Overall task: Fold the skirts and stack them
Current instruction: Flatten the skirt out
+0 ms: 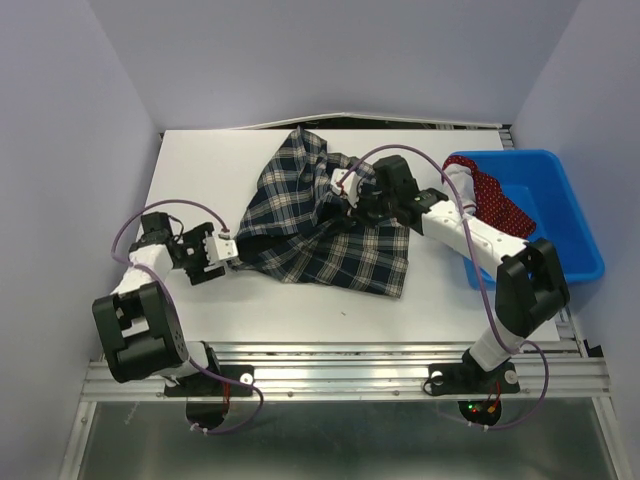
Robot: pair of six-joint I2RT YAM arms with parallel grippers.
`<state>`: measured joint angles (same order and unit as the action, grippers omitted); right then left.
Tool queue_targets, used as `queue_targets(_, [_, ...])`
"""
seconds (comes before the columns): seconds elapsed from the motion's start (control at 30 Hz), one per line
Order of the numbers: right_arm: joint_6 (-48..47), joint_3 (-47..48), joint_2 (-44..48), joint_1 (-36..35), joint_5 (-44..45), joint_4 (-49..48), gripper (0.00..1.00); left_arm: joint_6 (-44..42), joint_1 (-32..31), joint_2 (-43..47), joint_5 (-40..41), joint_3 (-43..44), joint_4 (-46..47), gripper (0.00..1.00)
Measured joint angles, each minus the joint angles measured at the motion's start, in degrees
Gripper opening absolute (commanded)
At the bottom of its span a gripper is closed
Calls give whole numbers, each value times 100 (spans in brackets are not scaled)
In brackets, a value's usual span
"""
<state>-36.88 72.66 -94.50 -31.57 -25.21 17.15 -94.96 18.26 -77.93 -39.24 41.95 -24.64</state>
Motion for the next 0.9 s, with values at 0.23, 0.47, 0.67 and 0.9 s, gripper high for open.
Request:
queue_targets(0.23, [-70, 17, 0, 0, -7, 63, 1, -540, -654, -505, -157, 7, 348, 91])
queue_targets(0.47, [-129, 31, 0, 0, -31, 94, 1, -236, -1268, -216, -267, -321, 1342, 48])
queue_targets(0.67, [-122, 330, -2, 81, 133, 291, 1, 831, -1388, -2, -76, -262, 1952, 0])
queue_targets(0.9, [-184, 1679, -120, 656, 435, 400, 1, 3377, -968, -2, 278, 1163, 2304, 0])
